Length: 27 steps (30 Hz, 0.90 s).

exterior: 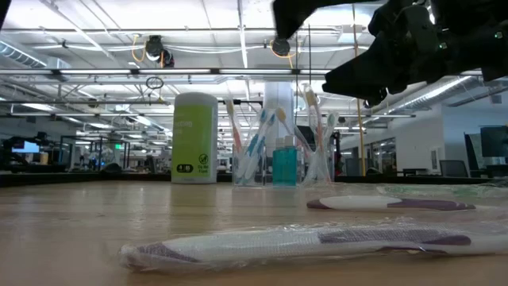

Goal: Pick & Place toothbrushing station
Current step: Put the bottom purple toothbrush into the transparent organizer

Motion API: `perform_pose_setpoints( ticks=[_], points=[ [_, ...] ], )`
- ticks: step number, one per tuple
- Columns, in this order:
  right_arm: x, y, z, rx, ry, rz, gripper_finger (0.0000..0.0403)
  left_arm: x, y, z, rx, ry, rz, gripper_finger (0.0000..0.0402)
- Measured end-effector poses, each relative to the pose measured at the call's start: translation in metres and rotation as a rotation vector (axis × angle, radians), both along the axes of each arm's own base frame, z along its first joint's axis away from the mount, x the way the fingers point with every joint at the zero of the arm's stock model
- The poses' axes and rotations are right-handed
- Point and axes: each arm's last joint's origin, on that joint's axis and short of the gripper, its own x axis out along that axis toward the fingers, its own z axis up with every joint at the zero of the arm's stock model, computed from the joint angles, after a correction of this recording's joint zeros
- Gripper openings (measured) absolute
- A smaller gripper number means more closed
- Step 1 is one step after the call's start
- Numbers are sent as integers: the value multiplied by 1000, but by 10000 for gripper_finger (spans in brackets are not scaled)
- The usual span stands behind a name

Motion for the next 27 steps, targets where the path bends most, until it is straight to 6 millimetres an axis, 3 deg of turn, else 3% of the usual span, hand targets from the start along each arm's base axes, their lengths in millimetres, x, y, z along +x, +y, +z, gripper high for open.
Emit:
perform_pose_setpoints(
  ticks=[9,16,19,27],
  points=[
    [0,-1,-1,92,2,-21,155,39,-33,-45,-36,65,98,216],
    [0,-1,-4,202,12,-39,155,35,-50,-86,84,160,154,216],
    [-1,-1,-7,249,36,-52,155,31,-48,-94,157,198,196,216],
    [-2,-1,-9,252,65,-58,155,38,-57,-114,94,171,128,216]
  ],
)
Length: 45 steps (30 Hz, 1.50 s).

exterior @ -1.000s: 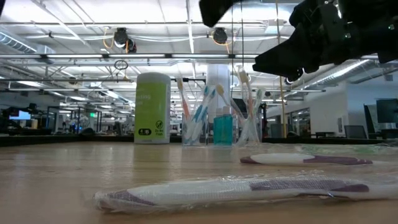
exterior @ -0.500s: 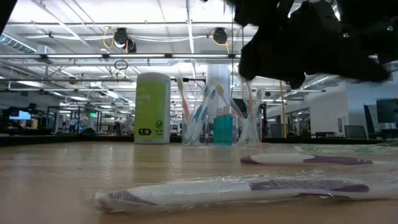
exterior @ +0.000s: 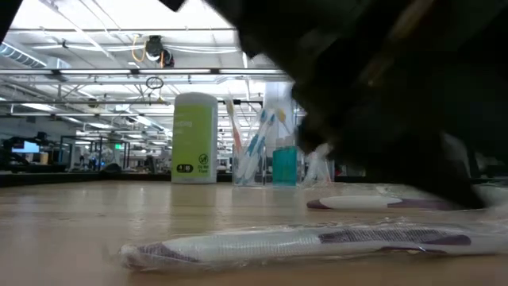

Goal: Pick & Place toothbrushing station
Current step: Put the bottom purple toothbrush into the transparent organizer

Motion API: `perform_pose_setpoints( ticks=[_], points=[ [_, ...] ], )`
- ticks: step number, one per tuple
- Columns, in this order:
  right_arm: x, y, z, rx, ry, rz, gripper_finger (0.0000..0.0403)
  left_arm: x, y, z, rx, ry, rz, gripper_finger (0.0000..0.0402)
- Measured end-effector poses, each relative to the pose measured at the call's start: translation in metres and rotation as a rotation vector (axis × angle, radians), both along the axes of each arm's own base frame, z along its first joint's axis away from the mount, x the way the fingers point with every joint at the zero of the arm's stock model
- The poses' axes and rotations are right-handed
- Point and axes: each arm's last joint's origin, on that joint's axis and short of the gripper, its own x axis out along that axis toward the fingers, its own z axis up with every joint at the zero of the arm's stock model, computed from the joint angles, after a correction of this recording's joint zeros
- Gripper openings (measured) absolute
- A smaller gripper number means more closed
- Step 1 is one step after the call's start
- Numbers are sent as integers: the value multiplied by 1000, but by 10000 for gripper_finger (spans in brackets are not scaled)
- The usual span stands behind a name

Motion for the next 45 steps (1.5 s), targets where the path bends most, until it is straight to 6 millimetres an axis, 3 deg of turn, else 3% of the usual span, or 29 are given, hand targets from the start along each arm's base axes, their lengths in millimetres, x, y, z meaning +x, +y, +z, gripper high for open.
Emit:
perform_pose_setpoints(
  ticks=[3,10,21,28,32,36,45],
  points=[
    [0,0,0,-3,2,1,155,6,-1,-3,-59,-28,-16,216],
    [0,0,0,-3,2,2,155,4,5,-19,-14,47,0,204],
    [0,0,0,-3,3,2,155,-1,5,-11,28,72,-25,62],
    [0,0,0,-2,-4,2,155,-11,5,5,46,124,-31,7],
    [0,0,0,-22,-2,7,155,-21,6,37,60,113,-23,14],
    [0,0,0,-26,-2,8,155,-36,13,87,122,48,-9,5],
    [0,0,0,-24,-2,8,155,-96,48,232,273,-297,129,6]
  ],
)
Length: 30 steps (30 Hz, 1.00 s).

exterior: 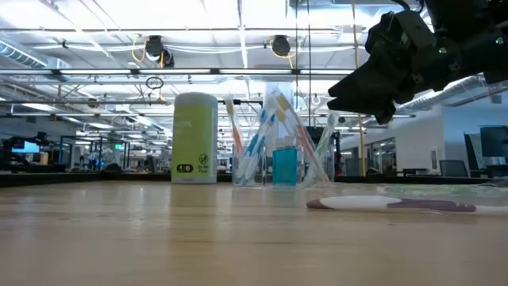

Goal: Pick & Place toothbrushing station
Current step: Put the bottom purple toothbrush into the transparent organizer

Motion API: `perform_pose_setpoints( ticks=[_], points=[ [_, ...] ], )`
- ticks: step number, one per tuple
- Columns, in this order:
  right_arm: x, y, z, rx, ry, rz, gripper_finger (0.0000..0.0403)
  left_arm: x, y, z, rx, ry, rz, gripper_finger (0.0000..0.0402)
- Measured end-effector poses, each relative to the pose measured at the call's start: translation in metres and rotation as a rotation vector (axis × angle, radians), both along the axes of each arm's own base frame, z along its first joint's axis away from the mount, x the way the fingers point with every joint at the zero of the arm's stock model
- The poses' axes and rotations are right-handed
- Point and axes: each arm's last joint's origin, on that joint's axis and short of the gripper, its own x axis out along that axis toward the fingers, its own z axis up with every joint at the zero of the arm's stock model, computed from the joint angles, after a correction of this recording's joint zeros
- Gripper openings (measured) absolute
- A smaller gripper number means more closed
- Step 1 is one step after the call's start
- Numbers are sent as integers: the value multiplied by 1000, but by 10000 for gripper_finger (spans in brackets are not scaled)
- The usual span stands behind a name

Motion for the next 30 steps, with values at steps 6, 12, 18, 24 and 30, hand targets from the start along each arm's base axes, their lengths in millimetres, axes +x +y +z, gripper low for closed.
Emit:
perform_pose_setpoints(
  ticks=[6,12,18,24,30],
  points=[
    [0,0,0,9,-1,-2,155,-32,30,51,115,-175,180,4],
    [0,0,0,9,-1,-2,155,-19,54,11,148,-171,204,4],
    [0,0,0,32,-4,-7,155,5,105,-45,59,-330,129,7],
    [0,0,0,33,-4,-6,155,-1,159,-77,-2,-580,53,9],
    [0,0,0,11,-1,-1,155,-25,195,-107,45,-724,115,6]
  ],
)
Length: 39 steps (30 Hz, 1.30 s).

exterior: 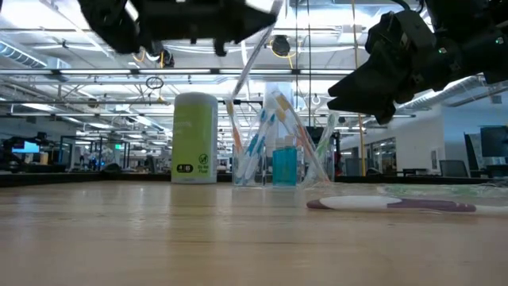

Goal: Pick & Place toothbrushing station
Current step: Put the bottom purple toothbrush into the transparent organizer

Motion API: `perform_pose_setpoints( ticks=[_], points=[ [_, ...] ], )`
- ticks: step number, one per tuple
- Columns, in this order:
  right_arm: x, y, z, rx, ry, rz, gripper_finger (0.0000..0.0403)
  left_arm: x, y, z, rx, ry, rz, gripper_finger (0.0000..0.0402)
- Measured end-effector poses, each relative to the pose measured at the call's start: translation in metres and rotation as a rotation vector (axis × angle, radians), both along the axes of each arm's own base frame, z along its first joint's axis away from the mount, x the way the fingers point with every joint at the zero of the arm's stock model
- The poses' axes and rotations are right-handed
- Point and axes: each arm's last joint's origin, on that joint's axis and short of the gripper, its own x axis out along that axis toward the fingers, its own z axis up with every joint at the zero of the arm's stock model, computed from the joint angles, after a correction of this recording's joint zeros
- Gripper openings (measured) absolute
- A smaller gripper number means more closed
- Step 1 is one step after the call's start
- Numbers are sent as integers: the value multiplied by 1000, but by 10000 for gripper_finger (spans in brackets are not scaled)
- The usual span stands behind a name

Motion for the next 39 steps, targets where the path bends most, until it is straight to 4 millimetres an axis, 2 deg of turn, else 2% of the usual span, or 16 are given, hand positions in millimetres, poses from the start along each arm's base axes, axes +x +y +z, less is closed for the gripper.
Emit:
perform_pose_setpoints(
  ticks=[6,12,15,27,33,39],
  points=[
    [0,0,1,-67,-2,13,155,-24,29,-20,21,-60,92,4],
    [2,-3,8,-58,-73,-1,155,-31,55,-25,24,-112,66,3],
    [3,-3,9,-54,-80,-3,155,-25,62,-33,4,-124,36,5],
    [3,-3,8,-57,-79,-2,155,5,68,-93,-53,-86,112,4],
    [3,-3,8,-58,-78,-2,155,20,71,-102,-44,-73,123,4],
    [2,-3,8,-57,-77,-1,155,20,69,-112,-102,10,318,9]
  ],
)
